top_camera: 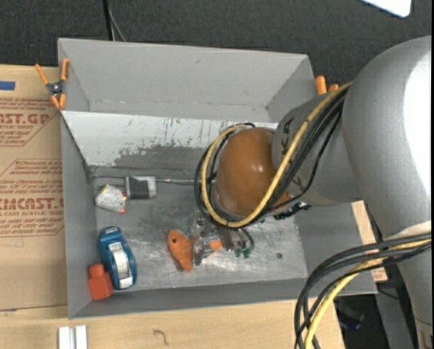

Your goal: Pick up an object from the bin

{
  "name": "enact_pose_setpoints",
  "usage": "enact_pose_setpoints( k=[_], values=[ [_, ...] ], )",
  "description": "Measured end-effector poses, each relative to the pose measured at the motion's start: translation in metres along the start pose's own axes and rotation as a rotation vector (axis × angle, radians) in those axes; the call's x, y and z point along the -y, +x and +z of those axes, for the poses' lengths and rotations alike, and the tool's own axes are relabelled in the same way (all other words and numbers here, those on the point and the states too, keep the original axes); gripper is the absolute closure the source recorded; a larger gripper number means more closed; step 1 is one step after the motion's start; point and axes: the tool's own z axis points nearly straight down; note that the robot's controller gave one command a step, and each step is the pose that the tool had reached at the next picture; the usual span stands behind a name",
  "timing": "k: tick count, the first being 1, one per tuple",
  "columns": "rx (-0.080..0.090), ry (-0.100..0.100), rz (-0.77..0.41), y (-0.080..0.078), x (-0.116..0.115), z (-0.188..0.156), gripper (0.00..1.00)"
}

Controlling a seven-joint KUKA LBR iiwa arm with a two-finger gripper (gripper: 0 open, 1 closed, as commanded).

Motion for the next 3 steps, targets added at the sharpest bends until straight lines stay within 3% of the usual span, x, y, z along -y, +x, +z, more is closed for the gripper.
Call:
enact_pose_setpoints(
  k=[1, 2, 3],
  values=[
    [0.000, 0.000, 0.000, 0.000, 0.000, 0.000, 1.00],
    [-0.013, 0.001, -0.080, 0.003, 0.016, -0.123, 1.00],
    [-0.013, 0.001, -0.080, 0.003, 0.016, -0.123, 1.00]
  ],
)
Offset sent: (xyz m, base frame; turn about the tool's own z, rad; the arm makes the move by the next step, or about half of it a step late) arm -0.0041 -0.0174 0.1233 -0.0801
